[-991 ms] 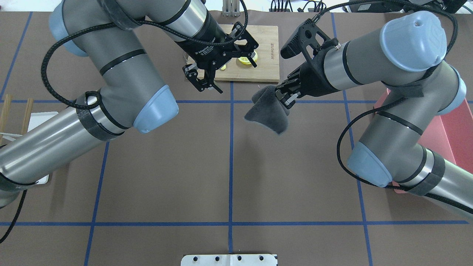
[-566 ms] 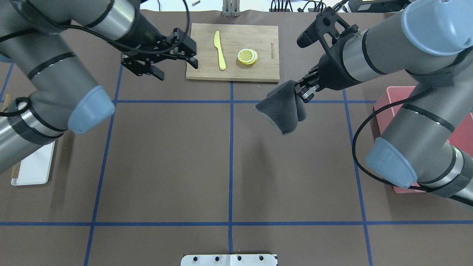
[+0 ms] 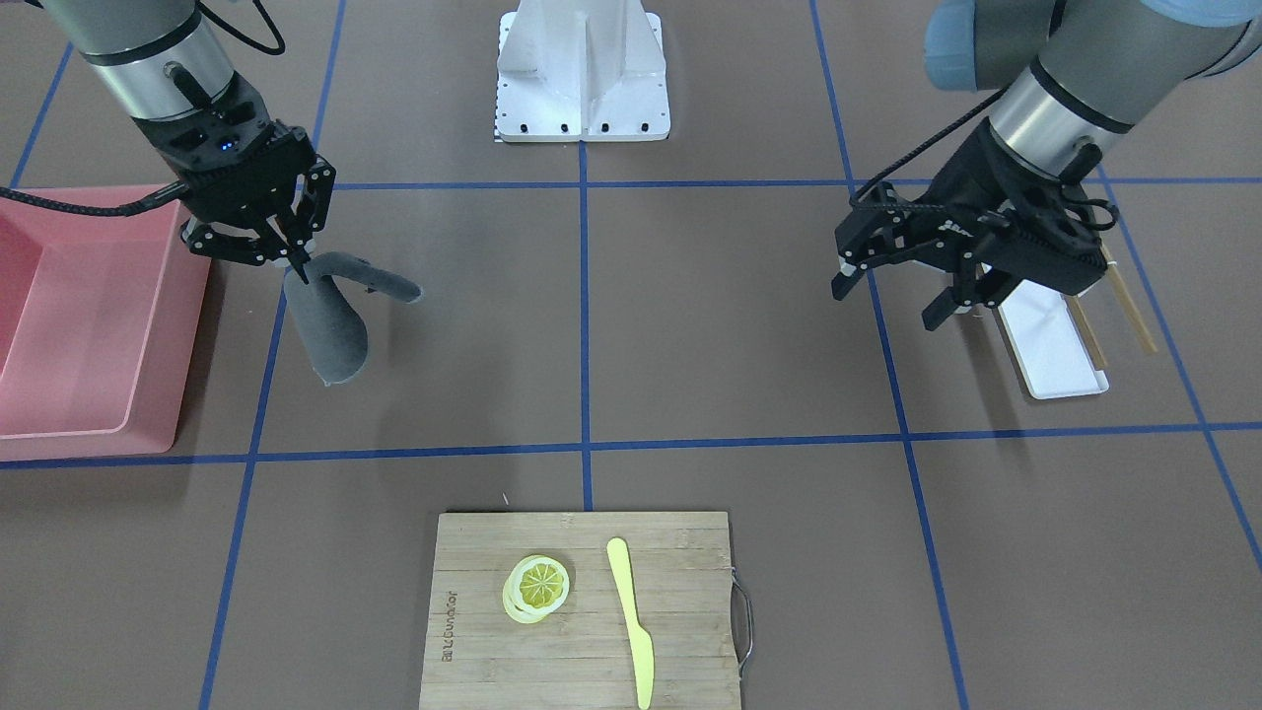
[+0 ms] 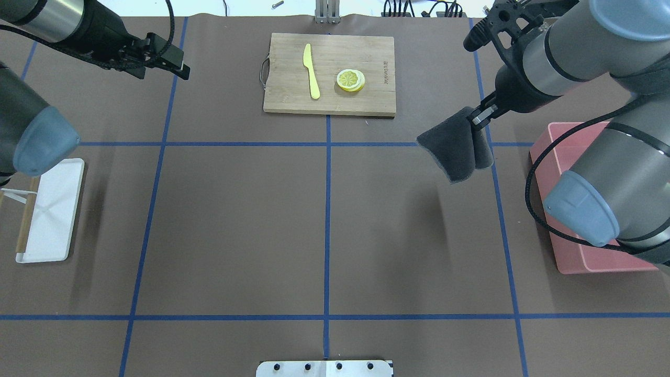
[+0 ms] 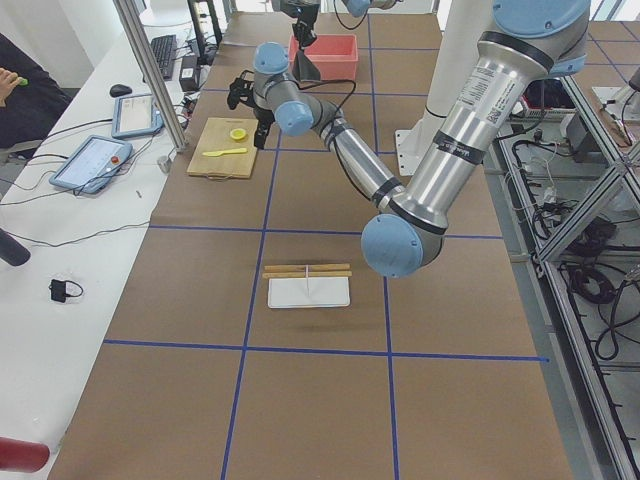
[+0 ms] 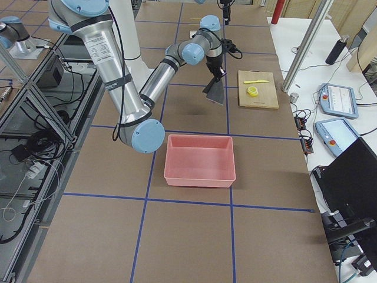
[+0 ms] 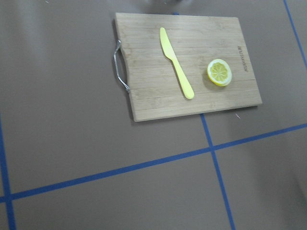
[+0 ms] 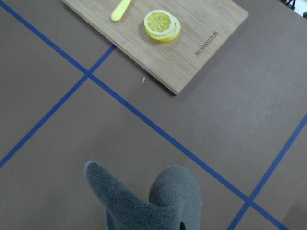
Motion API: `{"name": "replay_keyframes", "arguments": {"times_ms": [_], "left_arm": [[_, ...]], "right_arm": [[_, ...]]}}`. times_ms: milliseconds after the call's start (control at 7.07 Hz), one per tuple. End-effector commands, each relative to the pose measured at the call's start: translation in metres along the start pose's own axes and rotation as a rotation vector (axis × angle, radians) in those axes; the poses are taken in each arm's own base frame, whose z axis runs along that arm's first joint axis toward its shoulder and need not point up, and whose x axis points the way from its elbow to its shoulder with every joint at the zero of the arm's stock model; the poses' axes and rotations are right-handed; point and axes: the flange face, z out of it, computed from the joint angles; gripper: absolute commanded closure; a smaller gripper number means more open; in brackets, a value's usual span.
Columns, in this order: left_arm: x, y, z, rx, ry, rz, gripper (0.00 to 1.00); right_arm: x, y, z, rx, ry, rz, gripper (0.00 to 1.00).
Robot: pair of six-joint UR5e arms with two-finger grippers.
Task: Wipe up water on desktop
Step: 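Lower the cloth with the right gripper onto the table center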
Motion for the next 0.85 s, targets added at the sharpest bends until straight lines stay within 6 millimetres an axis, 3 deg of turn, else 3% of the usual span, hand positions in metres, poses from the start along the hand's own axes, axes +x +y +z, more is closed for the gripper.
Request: {"name": "replay_keyframes", "arguments": {"times_ms": [0,142,283,425,566,708], "left_arm": [[-0.046,-0.017,-0.004,0.037,-0.084,-0.038,0.01],[-0.072,-0.029,-0.016,0.047,-0.13,-0.027,0.01],[-0.092,-0.033,-0.017,-0.003,-0.194,-0.01,0.01],[-0.115,-0.04,-0.031,-0.019,-0.258,0.026,0.01],[-0.154,-0.028,-0.034,-0.037,-0.3,0.045,0.01],[-0.162,-0.029,-0.039,-0.037,-0.307,0.057,0.01]], "right_arm": [[0.019,0.01,0.015,-0.127,0.059,0.034,1.0],[0.034,0.011,0.024,-0.15,0.097,0.051,1.0],[0.05,0.016,0.044,-0.19,0.131,0.073,1.0],[0.067,0.016,0.068,-0.237,0.175,0.099,1.0],[0.083,0.014,0.087,-0.258,0.248,0.099,1.0],[0.075,0.016,0.105,-0.282,0.279,0.075,1.0]]}}
